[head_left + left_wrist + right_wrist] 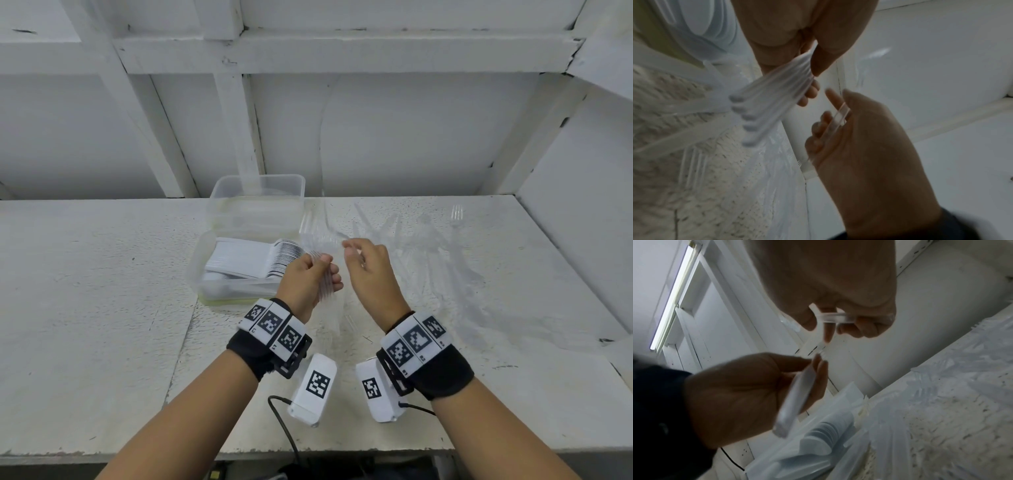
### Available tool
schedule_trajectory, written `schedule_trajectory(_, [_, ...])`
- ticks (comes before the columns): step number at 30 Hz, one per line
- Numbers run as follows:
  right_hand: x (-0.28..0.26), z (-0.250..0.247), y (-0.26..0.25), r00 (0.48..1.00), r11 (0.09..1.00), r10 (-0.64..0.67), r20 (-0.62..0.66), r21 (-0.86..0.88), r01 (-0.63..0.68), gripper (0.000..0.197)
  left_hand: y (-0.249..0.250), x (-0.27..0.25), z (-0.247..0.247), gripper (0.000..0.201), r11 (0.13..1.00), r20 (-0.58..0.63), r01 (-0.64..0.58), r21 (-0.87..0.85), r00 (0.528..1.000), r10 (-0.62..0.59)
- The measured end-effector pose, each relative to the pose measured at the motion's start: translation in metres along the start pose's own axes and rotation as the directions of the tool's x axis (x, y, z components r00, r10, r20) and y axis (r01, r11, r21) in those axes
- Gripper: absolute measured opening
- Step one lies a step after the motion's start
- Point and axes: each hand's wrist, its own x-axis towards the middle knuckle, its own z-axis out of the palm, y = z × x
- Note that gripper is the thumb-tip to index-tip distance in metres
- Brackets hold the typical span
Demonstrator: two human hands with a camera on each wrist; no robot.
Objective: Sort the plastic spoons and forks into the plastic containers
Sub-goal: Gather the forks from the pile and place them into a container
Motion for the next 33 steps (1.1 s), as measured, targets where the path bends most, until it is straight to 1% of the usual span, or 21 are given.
schedule_trajectory(3, [-0.002,0.0,0.003,1.0,0.997,0.018,0.018,0.078,-0.019,0.011,0.006,0.004,0.0,0.015,1.0,-0.043,-0.01,-0.012,0.999,0.01])
schedule_trajectory(8, [-0.006,0.01,0.007,1.0,1.0,-0.016,-0.014,0.019,0.016,0.017,0.007,0.006,0.006,0.018,0.999,-0.058,-0.03,-0.013,0.998,0.03])
schedule_trajectory(10, [-0.008,0.016,0.007,0.999,1.0,-0.029,-0.027,0.009,0.03,0.017,0.005,0.007,0.008,0.02,0.999,-0.044,-0.035,-0.006,0.998,0.035])
schedule_trajectory(12, [-0.01,0.022,0.007,0.998,0.998,-0.052,-0.039,0.015,0.053,0.017,0.003,0.007,0.007,0.02,1.0,-0.055,-0.021,-0.022,0.998,0.019])
schedule_trajectory(15, [-0.011,0.027,0.005,0.998,0.995,-0.057,-0.004,0.076,0.057,0.018,0.002,0.007,0.004,0.029,0.998,-0.068,0.008,-0.064,0.998,-0.012])
schedule_trajectory(17, [-0.011,0.027,0.005,0.997,0.992,-0.074,0.019,0.105,0.072,0.019,0.003,0.006,0.0,0.024,0.995,-0.06,0.014,-0.096,0.998,-0.02])
schedule_trajectory(19, [-0.011,0.026,0.005,0.993,0.988,-0.116,0.032,0.106,0.112,0.019,0.005,0.005,-0.002,0.023,0.99,-0.041,0.031,-0.138,0.998,-0.037])
schedule_trajectory(21, [-0.013,0.025,0.005,0.99,0.985,-0.133,0.039,0.119,0.128,0.018,0.007,0.004,-0.003,0.031,0.989,-0.03,0.041,-0.143,0.999,-0.046])
schedule_trajectory(24, [-0.014,0.027,0.007,0.996,0.985,-0.086,0.018,0.149,0.082,0.021,0.01,0.003,-0.003,0.032,0.988,-0.028,0.047,-0.148,0.998,-0.052])
schedule_trajectory(28, [-0.015,0.026,0.003,0.998,0.986,-0.056,-0.032,0.153,0.06,0.024,0.01,0.002,-0.004,0.016,0.988,-0.005,0.062,-0.139,0.998,-0.063])
schedule_trajectory(30, [-0.016,0.024,-0.002,0.999,0.981,-0.031,-0.007,0.192,0.032,0.025,0.009,0.002,-0.004,0.016,0.992,0.005,0.054,-0.112,0.999,-0.054])
schedule_trajectory(33, [-0.019,0.022,-0.007,0.996,0.977,0.006,0.088,0.211,-0.025,0.034,0.01,0.002,-0.003,0.019,0.996,0.004,0.037,-0.079,0.999,-0.036])
